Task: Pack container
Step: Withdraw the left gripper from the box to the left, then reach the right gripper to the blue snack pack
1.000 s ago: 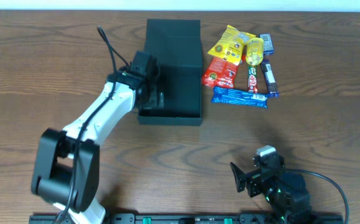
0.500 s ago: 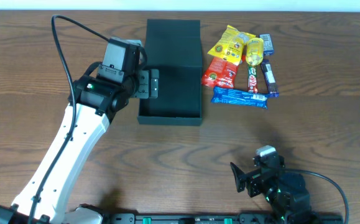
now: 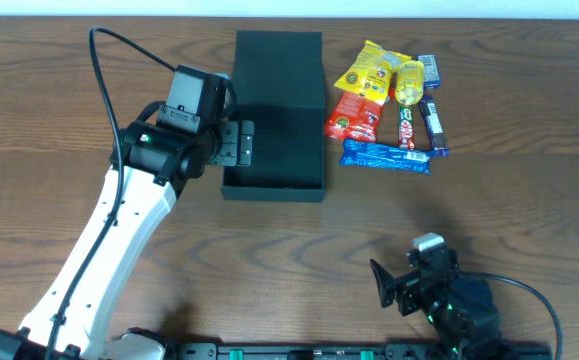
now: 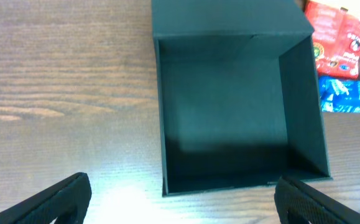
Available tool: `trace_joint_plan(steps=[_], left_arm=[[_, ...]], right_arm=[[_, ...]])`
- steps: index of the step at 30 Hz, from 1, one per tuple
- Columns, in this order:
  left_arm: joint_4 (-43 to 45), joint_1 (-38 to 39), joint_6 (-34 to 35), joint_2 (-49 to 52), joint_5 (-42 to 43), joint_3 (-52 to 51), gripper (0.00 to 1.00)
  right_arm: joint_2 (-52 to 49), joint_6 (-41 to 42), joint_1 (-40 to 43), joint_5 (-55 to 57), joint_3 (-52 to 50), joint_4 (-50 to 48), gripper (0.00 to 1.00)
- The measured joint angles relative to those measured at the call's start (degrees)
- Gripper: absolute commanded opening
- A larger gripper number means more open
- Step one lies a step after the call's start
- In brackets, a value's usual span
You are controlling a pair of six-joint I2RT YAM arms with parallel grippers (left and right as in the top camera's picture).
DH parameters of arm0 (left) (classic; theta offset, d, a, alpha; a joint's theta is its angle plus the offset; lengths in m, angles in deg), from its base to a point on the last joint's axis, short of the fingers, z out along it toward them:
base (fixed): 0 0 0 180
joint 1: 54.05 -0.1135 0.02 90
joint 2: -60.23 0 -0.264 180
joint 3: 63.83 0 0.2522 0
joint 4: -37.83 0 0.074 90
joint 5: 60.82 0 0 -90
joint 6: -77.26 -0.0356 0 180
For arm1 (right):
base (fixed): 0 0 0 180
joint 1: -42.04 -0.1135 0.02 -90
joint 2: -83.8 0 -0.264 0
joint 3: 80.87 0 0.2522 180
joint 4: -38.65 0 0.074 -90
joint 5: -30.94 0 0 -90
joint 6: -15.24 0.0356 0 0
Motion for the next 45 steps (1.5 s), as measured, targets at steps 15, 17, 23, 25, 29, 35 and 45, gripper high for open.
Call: trace_joint_plan(steps=[15, 17, 23, 25, 29, 35, 45], left_arm=[[-0.44, 0.00, -0.04, 0.00, 0.00, 0.00, 0.96], [-0.44, 0.00, -0.04, 0.00, 0.00, 0.00, 0.95], [-0.44, 0.00, -0.39, 0.00, 0.00, 0.00, 0.95], [-0.39, 0.00, -0.72, 0.00, 0.00, 0.00, 0.95], [-0.26, 0.00, -1.14, 0.00, 0.00, 0.00, 0.95], [-0.26, 0.00, -1.31, 0.00, 0.00, 0.00, 0.95], [-0.24, 0.00, -1.31, 0.00, -0.02, 0.00, 0.95]], right_arm=[[0.02, 48.22, 0.00, -10.32, -0.31, -13.88, 0.99], [0.02, 52.26, 0.00, -10.49, -0.33, -15.32, 0.99], [0.02, 57.35, 0.02, -10.34, -0.33, -21.29, 0.99], [-0.22, 57.96, 0.07, -10.29, -0.33, -21.88, 0.99], [-4.98, 59.89, 2.32, -10.27, -0.33, -23.82, 0.99], [-20.79, 62.93, 8.17, -10.36, 3.52, -25.64, 0.99], [-60.08, 54.12, 15.08, -14.75, 35.15, -12.20, 0.99]])
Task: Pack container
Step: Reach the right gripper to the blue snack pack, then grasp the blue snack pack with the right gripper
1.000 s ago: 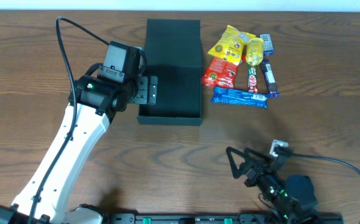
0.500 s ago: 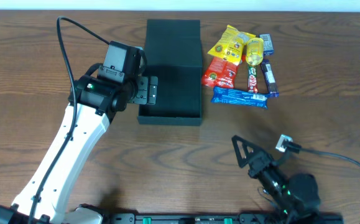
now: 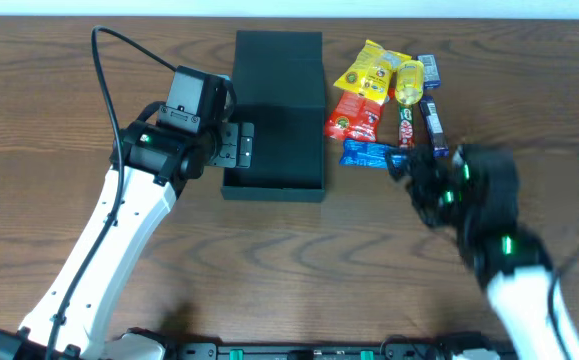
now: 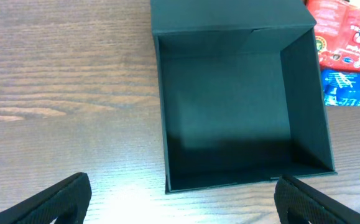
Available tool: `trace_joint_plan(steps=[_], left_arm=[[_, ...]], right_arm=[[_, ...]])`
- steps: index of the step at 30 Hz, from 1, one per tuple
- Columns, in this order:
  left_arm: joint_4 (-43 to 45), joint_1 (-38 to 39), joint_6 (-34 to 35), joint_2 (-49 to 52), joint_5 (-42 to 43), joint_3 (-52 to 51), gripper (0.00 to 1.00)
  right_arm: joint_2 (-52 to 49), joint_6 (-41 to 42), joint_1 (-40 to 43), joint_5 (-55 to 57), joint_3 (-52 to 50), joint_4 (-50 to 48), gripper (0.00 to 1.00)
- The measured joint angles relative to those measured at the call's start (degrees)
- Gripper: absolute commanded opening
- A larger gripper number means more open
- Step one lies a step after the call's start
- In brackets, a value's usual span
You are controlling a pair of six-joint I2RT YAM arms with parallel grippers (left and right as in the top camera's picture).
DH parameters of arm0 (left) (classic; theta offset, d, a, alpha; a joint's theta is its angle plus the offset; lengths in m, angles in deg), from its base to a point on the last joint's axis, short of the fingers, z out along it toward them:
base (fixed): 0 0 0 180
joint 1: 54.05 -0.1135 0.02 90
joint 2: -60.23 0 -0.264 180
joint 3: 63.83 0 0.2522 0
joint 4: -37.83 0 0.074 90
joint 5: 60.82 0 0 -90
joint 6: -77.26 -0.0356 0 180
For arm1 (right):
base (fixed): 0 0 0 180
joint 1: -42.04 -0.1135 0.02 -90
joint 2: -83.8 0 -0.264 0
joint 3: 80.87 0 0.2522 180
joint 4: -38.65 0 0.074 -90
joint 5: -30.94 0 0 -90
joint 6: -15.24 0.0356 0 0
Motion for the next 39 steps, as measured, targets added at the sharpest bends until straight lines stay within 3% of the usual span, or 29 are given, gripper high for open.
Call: trace_joint_plan(steps=[4, 7, 12, 19, 31, 39], left_arm=[[0.07, 0.00, -0.02, 0.00, 0.02, 0.00, 0.95], [0.04, 0.00, -0.02, 0.00, 0.02, 0.00, 0.95], [-0.02, 0.00, -0.02, 0.00, 0.00, 0.00, 0.95], [0.00, 0.00, -0.02, 0.00, 0.02, 0.00, 0.95], [-0.02, 0.00, -0.02, 0.00, 0.02, 0.00, 0.95], [0.00, 0.00, -0.02, 0.00, 0.02, 0.00, 0.95]], right_arm=[[-14.82, -2.40, 0.26, -0.79, 13.60, 10.34, 0.99], [-22.86, -3.23, 0.31, -1.11, 20.83, 12.09, 0.99], [-30.03, -7.93, 0.31, -3.54, 25.49, 4.59, 0.99], [-30.67, -10.88, 0.31, -4.52, 25.68, -2.05, 0.99], [-37.48, 9.38, 1.86, -2.03, 26.12, 8.92, 0.99], [-48.06, 15.13, 2.34, -2.32, 34.29, 20.59, 0.99]])
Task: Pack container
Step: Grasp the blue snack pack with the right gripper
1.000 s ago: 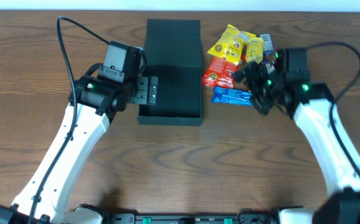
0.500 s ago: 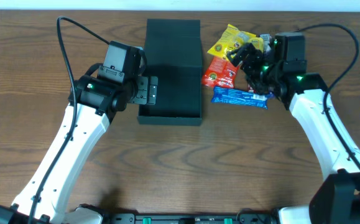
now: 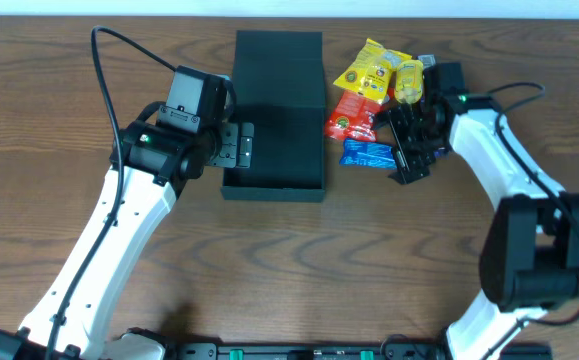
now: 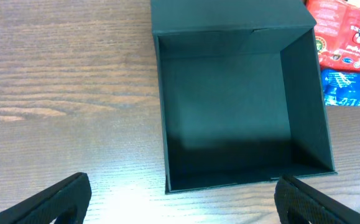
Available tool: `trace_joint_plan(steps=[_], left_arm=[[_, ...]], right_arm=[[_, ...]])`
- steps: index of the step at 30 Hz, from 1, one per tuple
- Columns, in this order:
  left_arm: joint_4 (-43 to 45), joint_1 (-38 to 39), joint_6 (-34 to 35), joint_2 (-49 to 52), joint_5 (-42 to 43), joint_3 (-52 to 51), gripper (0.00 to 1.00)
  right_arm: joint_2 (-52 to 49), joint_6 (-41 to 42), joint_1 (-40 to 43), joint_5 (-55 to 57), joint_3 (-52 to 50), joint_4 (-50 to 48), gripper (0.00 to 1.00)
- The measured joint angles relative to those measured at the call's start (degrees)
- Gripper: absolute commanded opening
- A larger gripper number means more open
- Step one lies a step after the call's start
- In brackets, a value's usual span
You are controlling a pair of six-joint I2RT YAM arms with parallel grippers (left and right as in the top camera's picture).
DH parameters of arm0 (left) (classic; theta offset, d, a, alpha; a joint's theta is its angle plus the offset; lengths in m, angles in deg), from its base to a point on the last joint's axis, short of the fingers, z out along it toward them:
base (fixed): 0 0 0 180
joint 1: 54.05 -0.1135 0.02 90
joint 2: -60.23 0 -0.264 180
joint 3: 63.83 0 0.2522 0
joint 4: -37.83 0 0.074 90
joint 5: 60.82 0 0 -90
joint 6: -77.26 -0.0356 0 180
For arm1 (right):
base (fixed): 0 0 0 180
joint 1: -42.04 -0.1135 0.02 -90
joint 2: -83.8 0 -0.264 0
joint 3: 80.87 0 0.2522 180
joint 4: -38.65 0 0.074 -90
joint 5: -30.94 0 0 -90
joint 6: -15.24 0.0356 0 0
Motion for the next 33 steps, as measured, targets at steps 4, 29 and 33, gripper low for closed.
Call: trace_joint_plan(steps=[4, 29, 33], left_arm=[[-0.02, 0.00, 0.00, 0.00, 0.00, 0.00, 0.95], [-0.02, 0.00, 0.00, 0.00, 0.00, 0.00, 0.95], [-0.02, 0.00, 0.00, 0.00, 0.00, 0.00, 0.95]], right_arm=[[-3.30, 0.50, 0.00, 1.81, 5.57, 3.34, 0.98], [-11.93, 1.09, 0.00, 9.29, 8.26, 7.96, 0.90], [-11.93, 1.09, 0.00, 10.12, 8.26, 7.72, 0.85]])
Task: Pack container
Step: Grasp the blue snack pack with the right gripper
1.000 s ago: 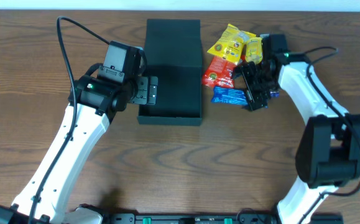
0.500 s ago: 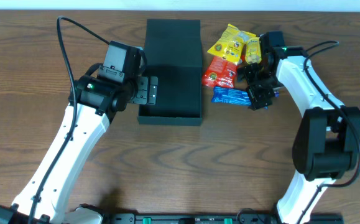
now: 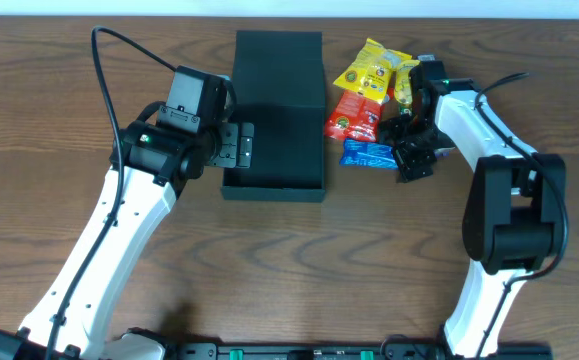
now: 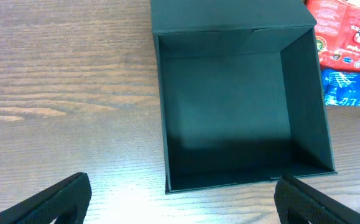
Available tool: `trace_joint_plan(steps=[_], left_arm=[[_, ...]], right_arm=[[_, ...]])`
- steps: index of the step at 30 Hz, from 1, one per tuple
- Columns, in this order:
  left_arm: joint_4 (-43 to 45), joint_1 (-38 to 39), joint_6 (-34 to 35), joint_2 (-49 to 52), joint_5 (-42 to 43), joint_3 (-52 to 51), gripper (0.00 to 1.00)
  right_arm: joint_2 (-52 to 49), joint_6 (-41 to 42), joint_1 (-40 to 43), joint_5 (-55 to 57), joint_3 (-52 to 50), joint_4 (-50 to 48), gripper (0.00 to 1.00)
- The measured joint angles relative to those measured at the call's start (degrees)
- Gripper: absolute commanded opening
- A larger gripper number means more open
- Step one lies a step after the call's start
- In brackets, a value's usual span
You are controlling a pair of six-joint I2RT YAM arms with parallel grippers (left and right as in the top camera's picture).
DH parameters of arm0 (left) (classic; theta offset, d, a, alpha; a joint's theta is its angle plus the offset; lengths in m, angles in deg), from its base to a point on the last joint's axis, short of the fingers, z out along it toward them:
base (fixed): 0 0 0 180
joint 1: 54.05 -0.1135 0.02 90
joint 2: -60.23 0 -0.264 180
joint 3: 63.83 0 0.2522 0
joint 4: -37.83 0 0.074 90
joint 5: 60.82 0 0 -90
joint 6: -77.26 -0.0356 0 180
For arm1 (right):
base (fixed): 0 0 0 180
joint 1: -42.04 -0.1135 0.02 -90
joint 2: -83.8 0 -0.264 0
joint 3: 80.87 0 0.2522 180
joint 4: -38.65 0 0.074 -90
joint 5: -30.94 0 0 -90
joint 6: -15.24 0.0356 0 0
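Observation:
The black box (image 3: 274, 140) stands open and empty, its lid (image 3: 279, 50) folded back on the far side. My left gripper (image 3: 237, 145) sits at the box's left wall, and in the left wrist view this left gripper (image 4: 181, 208) is wide open and holds nothing. A yellow bag (image 3: 369, 68), a red bag (image 3: 354, 115) and a blue packet (image 3: 367, 153) lie to the right of the box. My right gripper (image 3: 409, 155) is down over the snacks at the blue packet's right end. Its jaws are too dark to read.
A small yellow packet (image 3: 407, 80) lies beside the yellow bag, partly under the right arm. The right arm covers the candy bars that lie further right. Bare wooden table (image 3: 269, 260) lies in front of the box.
The right wrist has shifted slightly left and its gripper sits a little lower over the blue packet's right end. The left gripper, the box and the snacks are where they were.
At first the right arm was folded at the table's front edge while my left gripper stood open beside the empty box. Then the right arm was midway toward the snacks. It was then over the candy bars and blue packet, where it remains. The left arm stayed put.

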Motion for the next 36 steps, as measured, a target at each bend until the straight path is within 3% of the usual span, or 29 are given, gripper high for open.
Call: trace_joint_plan(steps=[25, 36], left_arm=[[0.00, 0.00, 0.00, 0.00, 0.00, 0.00, 0.95], [0.00, 0.00, 0.00, 0.00, 0.00, 0.00, 0.95]], right_arm=[[-0.70, 0.44, 0.02, 3.21, 0.00, -1.07, 0.44], [-0.72, -0.26, 0.02, 2.62, 0.28, 3.78, 0.25]])
